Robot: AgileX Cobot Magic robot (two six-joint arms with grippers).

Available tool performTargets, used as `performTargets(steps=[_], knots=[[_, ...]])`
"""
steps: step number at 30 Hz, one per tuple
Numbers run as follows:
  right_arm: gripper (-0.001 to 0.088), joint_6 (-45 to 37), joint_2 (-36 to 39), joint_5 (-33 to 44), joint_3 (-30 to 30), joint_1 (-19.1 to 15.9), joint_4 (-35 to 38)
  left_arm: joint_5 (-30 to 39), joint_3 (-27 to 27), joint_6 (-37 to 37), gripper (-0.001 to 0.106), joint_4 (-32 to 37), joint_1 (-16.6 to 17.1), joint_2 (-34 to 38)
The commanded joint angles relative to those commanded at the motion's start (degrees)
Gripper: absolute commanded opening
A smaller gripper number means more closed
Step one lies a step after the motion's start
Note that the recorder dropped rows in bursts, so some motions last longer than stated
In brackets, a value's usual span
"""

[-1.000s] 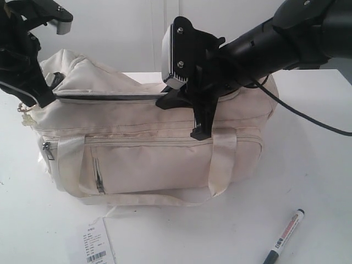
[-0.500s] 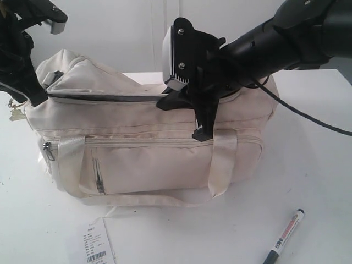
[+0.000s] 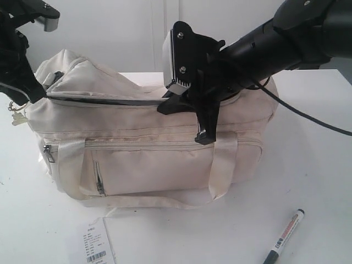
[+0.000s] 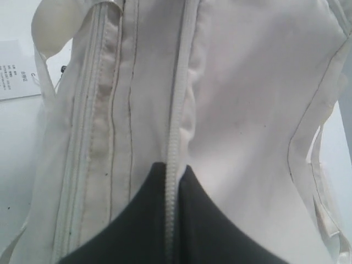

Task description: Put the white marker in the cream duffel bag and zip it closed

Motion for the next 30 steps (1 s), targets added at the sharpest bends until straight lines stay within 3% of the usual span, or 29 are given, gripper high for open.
performTargets(steps=[3,5,10,12,18,20,25,30], knots=[[0.0055,0.00,0.00,0.00,0.00,0.00,0.00,0.00,0.00,0.00,0.000,-0.52,0.00,0.00],[0.0160,0.20,0.00,0.00,0.00,0.00,0.00,0.00,0.00,0.00,0.000,-0.95,0.00,0.00],[0.0518,0.20,-0.05,0.00,0.00,0.00,1.23,0.00,0.00,0.00,0.000,-3.34,0.00,0.00],[0.0578,0.35,-0.53,0.00,-0.10,0.00,3.92,0.00,0.00,0.00,0.000,-4.39,0.00,0.00],[0.0581,1.80,-1.76,-1.67,-0.10,0.39,25.51,0.00,0.00,1.12,0.000,-6.90,0.00,0.00],[0.0571,4.74,-1.48,-2.80,-0.35,1.85,28.78,0.00,0.00,2.12,0.000,-7.84,0.00,0.00],[0.0553,10.02,1.76,-9.32,-4.14,8.67,20.47,-0.01,0.00,3.24,0.000,-8.31,0.00,0.00],[0.0553,11.93,5.86,-10.29,-8.05,12.27,12.36,-0.22,0.00,3.62,0.000,-8.31,0.00,0.00]])
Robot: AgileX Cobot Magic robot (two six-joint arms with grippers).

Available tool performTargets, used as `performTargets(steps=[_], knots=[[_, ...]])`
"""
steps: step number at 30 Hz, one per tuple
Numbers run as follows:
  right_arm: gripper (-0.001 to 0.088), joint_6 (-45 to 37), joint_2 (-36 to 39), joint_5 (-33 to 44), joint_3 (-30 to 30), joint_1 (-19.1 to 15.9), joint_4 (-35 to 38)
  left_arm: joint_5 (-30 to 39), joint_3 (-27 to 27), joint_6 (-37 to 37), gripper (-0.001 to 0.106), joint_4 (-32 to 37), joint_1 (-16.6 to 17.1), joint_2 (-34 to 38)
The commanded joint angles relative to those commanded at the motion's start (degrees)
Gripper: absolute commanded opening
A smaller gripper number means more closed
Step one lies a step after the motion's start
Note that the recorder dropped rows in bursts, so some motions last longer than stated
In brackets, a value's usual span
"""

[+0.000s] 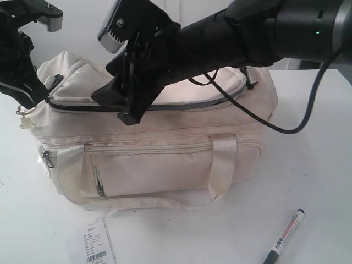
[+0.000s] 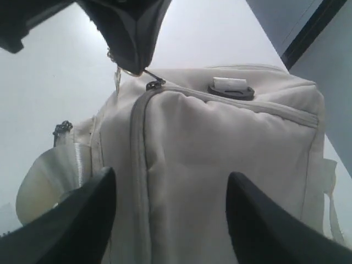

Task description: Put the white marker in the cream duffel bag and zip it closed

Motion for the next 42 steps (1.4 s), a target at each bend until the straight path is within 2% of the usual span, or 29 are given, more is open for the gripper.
performTargets(steps=[3,5,9,10,11,12,14,28,36,42], knots=[[0.0553,0.10,2.33,-0.50,-1.32,1.86,-1.44,0.00,0.00,0.00,0.000,-0.26,0.00,0.00],[0.0552,0.10,3.18,-3.54,-1.65,2.37,-2.02,0.00,0.00,0.00,0.000,-0.26,0.00,0.00],[0.0435,0.10,4.32,-5.36,-1.65,2.37,-2.27,0.11,0.00,0.00,0.000,-0.40,0.00,0.00],[0.0374,0.10,4.55,-5.36,-1.65,2.37,-2.27,0.11,0.00,0.00,0.000,-0.40,0.00,0.00],[0.0269,0.10,4.52,-5.36,-1.65,2.37,-2.27,0.11,0.00,0.00,0.000,-0.40,0.00,0.00],[0.0120,-0.26,4.52,-5.12,-1.65,2.37,-2.27,0.11,0.00,0.00,0.000,-0.40,0.00,0.00],[0.0001,-0.53,4.52,-5.02,-1.65,2.37,-2.27,-0.83,0.00,0.00,0.000,-0.41,0.00,0.00],[0.0000,-0.53,4.40,-0.62,-1.65,2.37,-2.27,-6.15,0.00,1.08,0.000,2.42,0.00,0.00],[0.0000,-0.34,3.38,0.49,-1.65,2.37,-4.63,-9.22,0.00,1.08,0.000,6.22,0.00,0.00],[0.0000,-0.34,3.38,1.36,-1.65,2.37,-5.44,-10.78,0.00,1.49,0.000,6.47,0.00,0.10]])
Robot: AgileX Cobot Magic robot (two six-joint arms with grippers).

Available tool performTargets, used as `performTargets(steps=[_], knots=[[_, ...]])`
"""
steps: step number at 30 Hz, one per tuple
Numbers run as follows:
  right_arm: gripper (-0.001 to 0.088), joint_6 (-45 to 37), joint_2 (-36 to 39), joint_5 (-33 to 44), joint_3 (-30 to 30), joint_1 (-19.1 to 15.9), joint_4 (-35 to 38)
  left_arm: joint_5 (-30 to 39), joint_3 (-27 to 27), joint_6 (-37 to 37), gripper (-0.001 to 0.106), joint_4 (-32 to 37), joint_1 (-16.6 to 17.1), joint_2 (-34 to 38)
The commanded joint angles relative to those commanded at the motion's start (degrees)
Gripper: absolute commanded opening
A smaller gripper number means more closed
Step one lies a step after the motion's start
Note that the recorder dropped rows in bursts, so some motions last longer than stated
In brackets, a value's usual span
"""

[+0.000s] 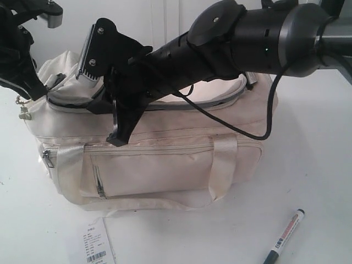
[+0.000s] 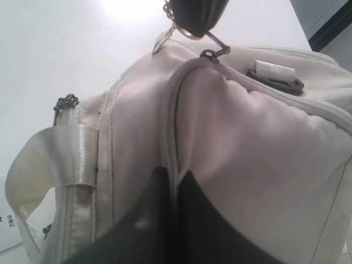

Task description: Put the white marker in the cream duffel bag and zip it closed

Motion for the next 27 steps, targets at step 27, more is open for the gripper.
performTargets(steps=[27], knots=[[0.0000,0.00,0.00,0.47,0.00,0.00,-0.43,-5.07,0.00,-2.07,0.003,2.66,0.00,1.92]])
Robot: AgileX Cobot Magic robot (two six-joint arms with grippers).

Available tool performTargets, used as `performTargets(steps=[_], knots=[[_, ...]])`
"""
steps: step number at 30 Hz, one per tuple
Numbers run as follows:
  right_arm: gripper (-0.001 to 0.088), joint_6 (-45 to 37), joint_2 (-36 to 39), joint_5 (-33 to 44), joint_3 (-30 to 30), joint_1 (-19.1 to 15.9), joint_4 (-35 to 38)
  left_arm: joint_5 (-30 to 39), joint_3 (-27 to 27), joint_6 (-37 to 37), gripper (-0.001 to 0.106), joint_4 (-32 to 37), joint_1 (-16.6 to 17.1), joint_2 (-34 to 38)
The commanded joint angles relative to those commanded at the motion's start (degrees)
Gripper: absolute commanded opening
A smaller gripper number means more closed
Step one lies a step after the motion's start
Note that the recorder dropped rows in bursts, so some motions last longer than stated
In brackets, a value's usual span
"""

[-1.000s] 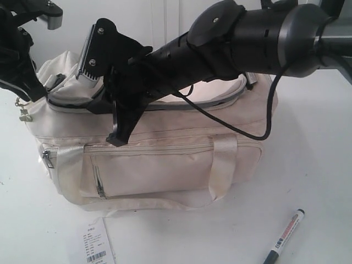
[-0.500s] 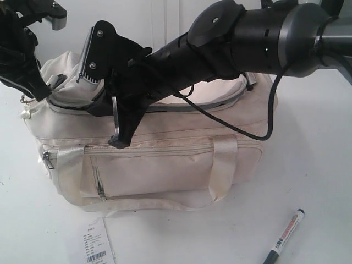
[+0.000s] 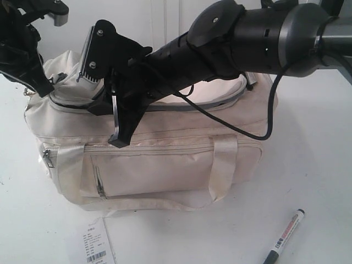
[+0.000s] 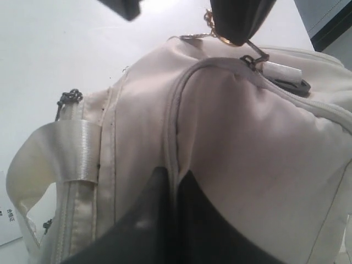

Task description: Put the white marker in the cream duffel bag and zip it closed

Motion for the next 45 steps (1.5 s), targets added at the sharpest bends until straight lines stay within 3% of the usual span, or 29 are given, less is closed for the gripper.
performTargets(steps=[3,7,9,11,16,20,24,33,38,45], knots=[[0.0000,0.00,0.00,0.00,0.00,0.00,0.00,0.75,0.00,-1.03,0.024,-0.12,0.00,-0.14],[0.0000,0.28,0.00,-0.67,0.00,0.00,0.00,2.72,-0.10,-4.87,0.072,0.38,0.00,-0.27],[0.0000,0.27,0.00,-0.78,0.00,0.00,0.00,4.20,-0.10,-10.01,0.082,1.61,0.00,-0.38],[0.0000,0.27,0.11,-1.12,0.00,0.00,0.00,5.95,-0.10,-12.29,0.079,2.69,0.00,-0.98],[0.0000,3.50,0.11,-2.88,0.00,0.00,0.00,8.24,-0.10,-12.72,0.060,2.02,0.00,-6.23],[0.0000,4.46,0.11,-3.09,0.00,0.00,0.00,10.99,0.40,-11.17,0.058,-2.43,0.00,-10.53],[0.0000,4.46,0.11,-3.34,0.00,0.00,0.00,10.11,4.95,-7.31,0.056,-9.17,0.00,-15.42],[0.0000,6.08,0.11,-3.55,0.00,0.00,0.00,2.35,20.02,5.95,0.056,-23.58,-0.15,-22.66],[0.0000,13.47,0.11,-5.92,0.00,0.00,0.00,-2.70,25.58,17.41,0.056,-33.44,-0.15,-24.60],[0.0015,13.95,0.11,-6.70,0.00,0.00,-0.03,-13.48,28.98,20.92,0.056,-33.28,-0.15,-24.95]])
